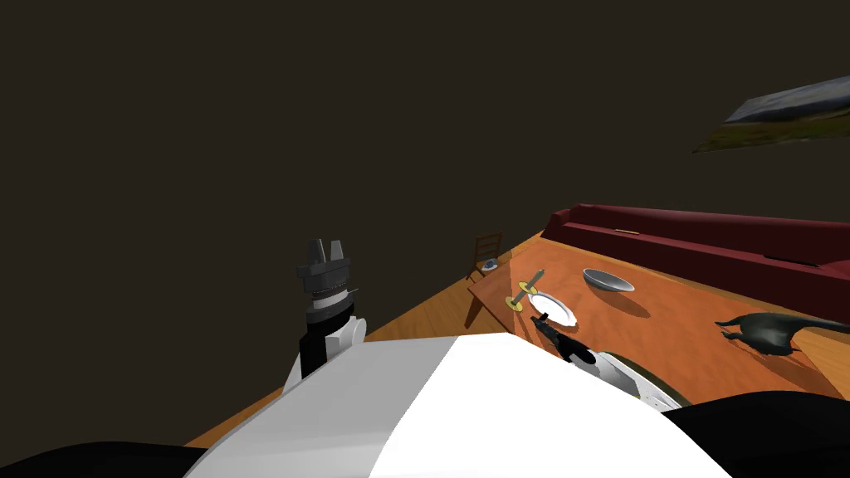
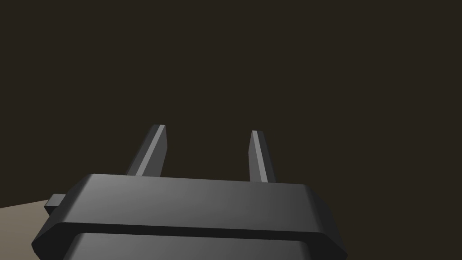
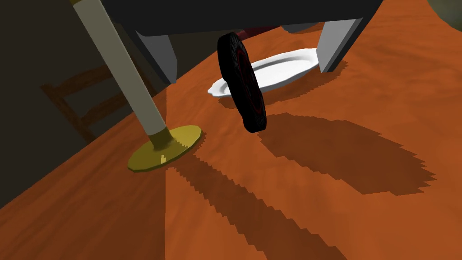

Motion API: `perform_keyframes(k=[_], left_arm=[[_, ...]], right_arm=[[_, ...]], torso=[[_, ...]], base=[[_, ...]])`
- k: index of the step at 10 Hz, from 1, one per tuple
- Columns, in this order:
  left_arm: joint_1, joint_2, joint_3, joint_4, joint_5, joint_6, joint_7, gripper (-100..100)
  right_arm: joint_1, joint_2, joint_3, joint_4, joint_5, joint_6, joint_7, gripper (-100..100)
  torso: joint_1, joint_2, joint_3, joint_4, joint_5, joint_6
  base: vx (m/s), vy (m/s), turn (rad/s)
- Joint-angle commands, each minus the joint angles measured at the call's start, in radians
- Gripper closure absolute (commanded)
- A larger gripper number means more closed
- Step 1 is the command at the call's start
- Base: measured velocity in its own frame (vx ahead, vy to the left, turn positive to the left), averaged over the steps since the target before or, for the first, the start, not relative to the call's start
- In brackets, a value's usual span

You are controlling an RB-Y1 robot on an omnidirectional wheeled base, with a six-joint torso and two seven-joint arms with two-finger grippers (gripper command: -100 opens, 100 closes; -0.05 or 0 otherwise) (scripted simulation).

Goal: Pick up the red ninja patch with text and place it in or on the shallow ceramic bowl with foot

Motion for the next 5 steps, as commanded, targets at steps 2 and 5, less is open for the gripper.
perform_keyframes(k=[2, 5], left_arm=[[0.0, 0.0, 0.0, 0.0, 0.0, 0.0, 0.0, 0], [0.0, 0.0, 0.0, 0.0, 0.0, 0.0, 0.0, 0]], right_arm=[[-0.013, -0.016, -0.011, 0.046, 0.002, 0.05, 0.013, -100], [-0.023, -0.04, -0.022, 0.115, 0.001, 0.103, 0.025, -100]], torso=[[0.001, 0.0, 0.0, 0.0, 0.0, 0.0], [-0.003, 0.003, 0.002, 0.001, -0.001, 0.0]], base=[[0.096, 0.093, 0.031], [0.063, 0.053, 0.024]])
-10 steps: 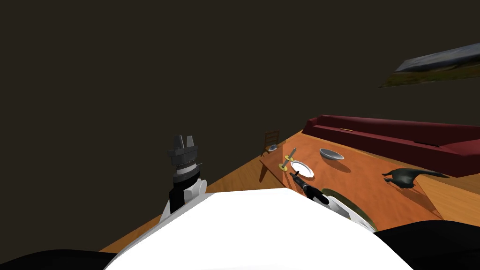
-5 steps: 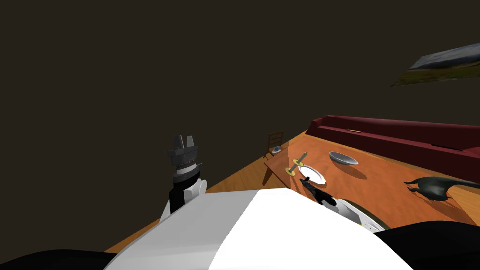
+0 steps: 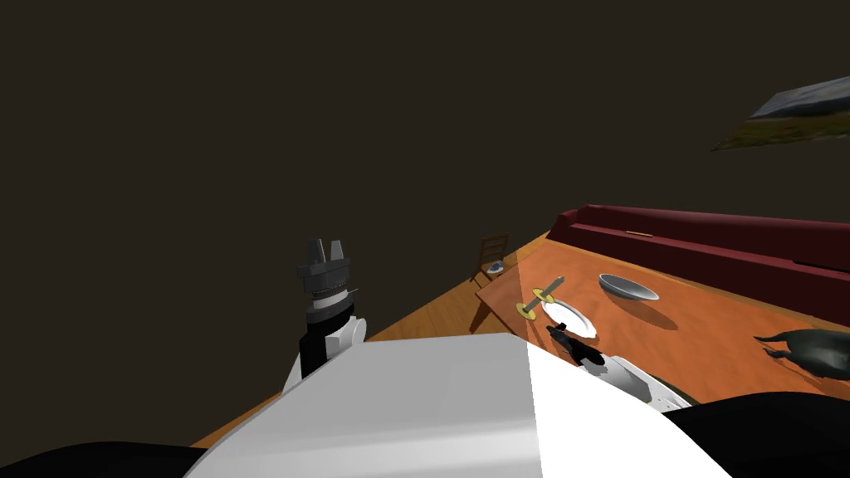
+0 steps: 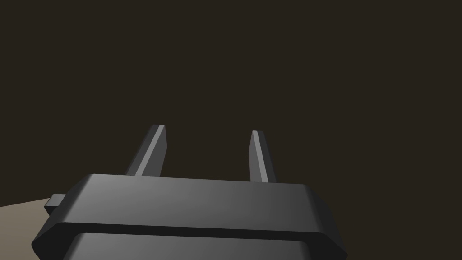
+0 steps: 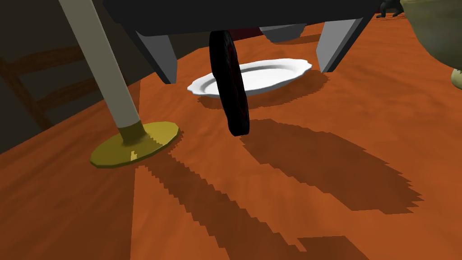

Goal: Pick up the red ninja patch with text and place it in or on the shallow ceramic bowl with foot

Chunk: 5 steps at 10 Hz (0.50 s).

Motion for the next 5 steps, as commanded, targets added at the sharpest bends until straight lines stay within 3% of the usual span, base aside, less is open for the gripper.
perform_keyframes(k=[1, 4, 5], left_arm=[[0.0, 0.0, 0.0, 0.0, 0.0, 0.0, 0.0, 0], [0.0, 0.0, 0.0, 0.0, 0.0, 0.0, 0.0, 0], [0.0, 0.0, 0.0, 0.0, 0.0, 0.0, 0.0, 0]], right_arm=[[-0.01, -0.026, -0.003, 0.048, -0.01, 0.039, 0.009, -100], [-0.022, -0.05, -0.013, 0.098, -0.011, 0.085, 0.02, -100], [-0.027, -0.042, -0.01, 0.096, -0.007, 0.074, 0.018, -100]], torso=[[0.0, 0.0, 0.0, 0.0, 0.0, 0.0], [0.001, -0.002, -0.001, 0.0, 0.0, 0.0], [-0.001, -0.001, -0.001, 0.0, 0.0, 0.0]], base=[[0.11, 0.091, 0.037], [0.104, 0.076, 0.029], [0.042, 0.023, 0.005]])
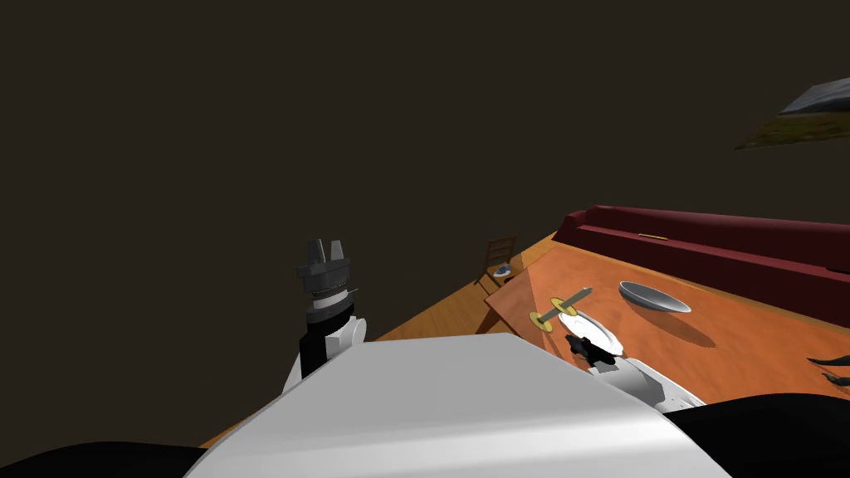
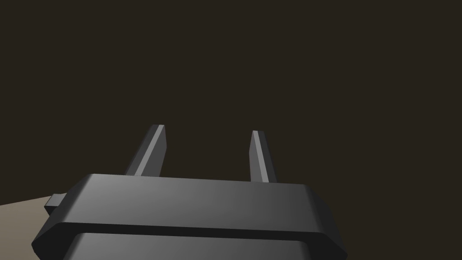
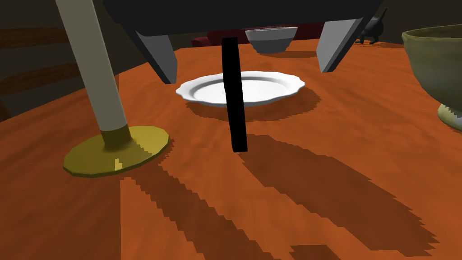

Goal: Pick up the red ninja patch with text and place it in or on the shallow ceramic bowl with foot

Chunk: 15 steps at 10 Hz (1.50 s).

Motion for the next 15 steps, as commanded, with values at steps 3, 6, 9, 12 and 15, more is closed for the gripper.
perform_keyframes(k=[3, 6, 9, 12, 15], left_arm=[[0.0, 0.0, 0.0, 0.0, 0.0, 0.0, 0.0, 0], [0.0, 0.0, 0.0, 0.0, 0.0, 0.0, 0.0, 0], [0.0, 0.0, 0.0, 0.0, 0.0, 0.0, 0.0, 0], [0.0, 0.0, 0.0, 0.0, 0.0, 0.0, 0.0, 0], [0.0, 0.0, 0.0, 0.0, 0.0, 0.0, 0.0, 0]], right_arm=[[-0.027, 0.024, -0.006, 0.054, 0.03, -0.028, -0.004, -100], [-0.042, 0.038, -0.009, 0.086, 0.046, -0.044, -0.005, -100], [-0.044, 0.039, -0.009, 0.088, 0.048, -0.047, -0.006, 100], [-0.043, 0.038, -0.009, 0.089, 0.048, -0.046, -0.006, 0], [-0.005, 0.005, -0.001, 0.011, 0.006, -0.006, -0.001, 100]], torso=[[-0.003, 0.003, 0.002, 0.001, -0.001, 0.0], [-0.006, 0.003, 0.002, 0.001, -0.002, 0.0], [-0.003, 0.004, 0.002, 0.001, -0.001, 0.001], [-0.003, 0.005, 0.003, 0.001, -0.001, 0.0], [0.001, 0.006, 0.004, 0.002, -0.001, 0.001]], base=[[0.011, -0.019, 0.012], [0.009, -0.047, 0.015], [0.0, -0.002, 0.0], [0.0, 0.0, 0.0], [-0.013, 0.052, -0.023]])
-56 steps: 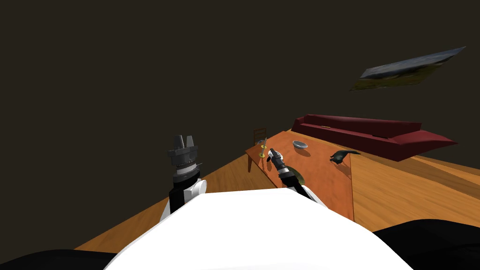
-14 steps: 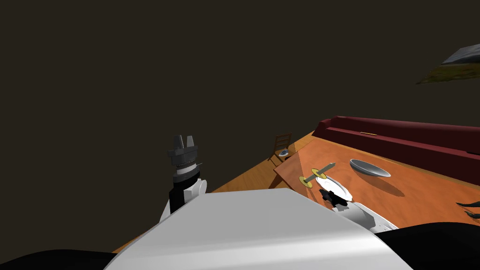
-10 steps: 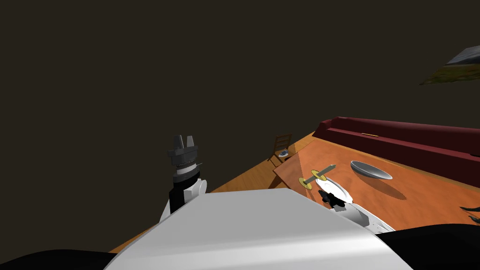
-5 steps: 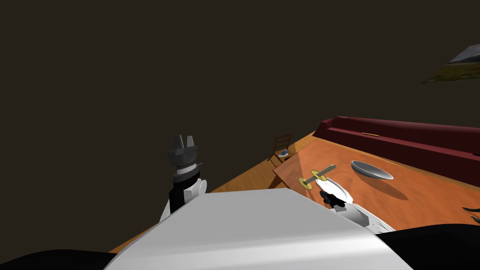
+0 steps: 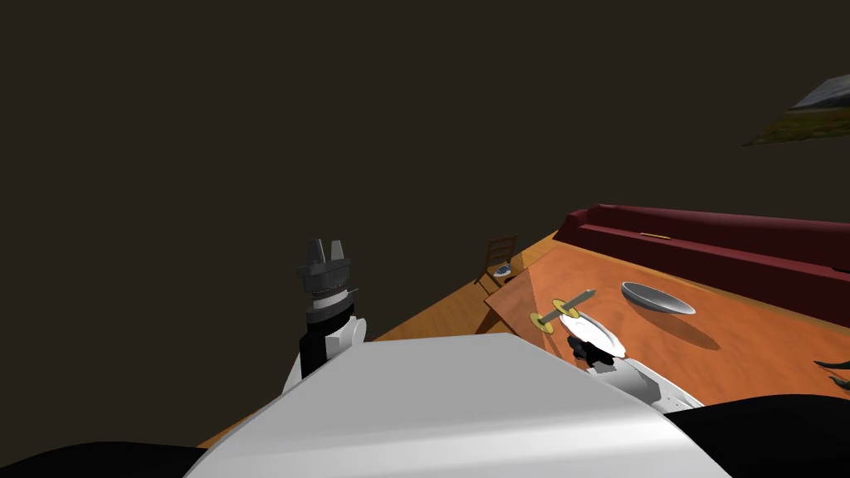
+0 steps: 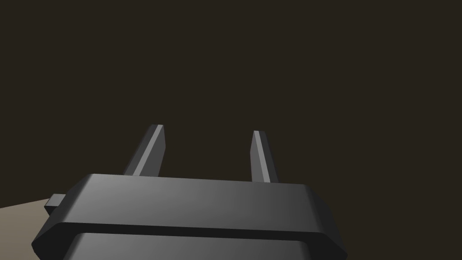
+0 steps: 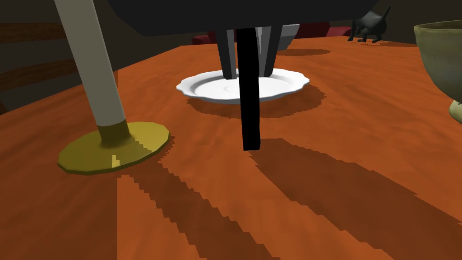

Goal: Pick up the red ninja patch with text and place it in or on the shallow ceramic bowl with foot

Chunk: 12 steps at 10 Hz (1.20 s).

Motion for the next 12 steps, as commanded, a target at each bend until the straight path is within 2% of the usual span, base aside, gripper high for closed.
perform_keyframes(k=[1, 2, 3, 4, 6, 7, 8, 12], left_arm=[[0.0, 0.0, 0.0, 0.0, 0.0, 0.0, 0.0, 0], [0.0, 0.0, 0.0, 0.0, 0.0, 0.0, 0.0, 0], [0.0, 0.0, 0.0, 0.0, 0.0, 0.0, 0.0, 0], [0.0, 0.0, 0.0, 0.0, 0.0, 0.0, 0.0, 0], [0.0, 0.0, 0.0, 0.0, 0.0, 0.0, 0.0, 0], [0.0, 0.0, 0.0, 0.0, 0.0, 0.0, 0.0, 0], [0.0, 0.0, 0.0, 0.0, 0.0, 0.0, 0.0, 0], [0.0, 0.0, 0.0, 0.0, 0.0, 0.0, 0.0, 0]], right_arm=[[0.016, -0.012, 0.002, -0.032, -0.016, 0.018, 0.001, 100], [0.011, -0.006, 0.001, -0.022, -0.009, 0.01, 0.001, 100], [0.012, -0.007, 0.001, -0.025, -0.01, 0.013, 0.0, 0], [0.025, -0.025, 0.004, -0.055, -0.019, 0.017, -0.003, 100], [0.039, -0.045, 0.006, -0.09, -0.031, 0.024, -0.005, 100], [0.056, -0.071, 0.008, -0.133, -0.047, 0.033, -0.009, 100], [0.056, -0.071, 0.008, -0.133, -0.047, 0.033, -0.009, 100], [0.098, -0.135, 0.012, -0.234, -0.083, 0.054, -0.015, 100]], torso=[[0.0, 0.0, 0.0, 0.0, 0.0, 0.0], [-0.001, 0.0, 0.0, 0.0, 0.0, 0.0], [-0.002, -0.001, -0.001, 0.0, 0.0, 0.0], [-0.003, -0.001, -0.001, 0.0, 0.0, 0.0], [0.001, 0.004, 0.002, 0.0, 0.001, 0.001], [0.001, 0.005, 0.003, 0.0, 0.001, 0.001], [0.001, 0.008, 0.004, 0.001, 0.002, 0.001], [0.002, 0.006, 0.003, 0.001, 0.002, -0.001]], base=[[-0.011, 0.045, -0.013], [-0.005, 0.017, -0.003], [0.0, 0.0, 0.0], [-0.055, 0.044, -0.011], [-0.098, 0.069, -0.027], [-0.145, 0.049, -0.033], [-0.124, 0.036, -0.018], [-0.101, 0.054, -0.025]])
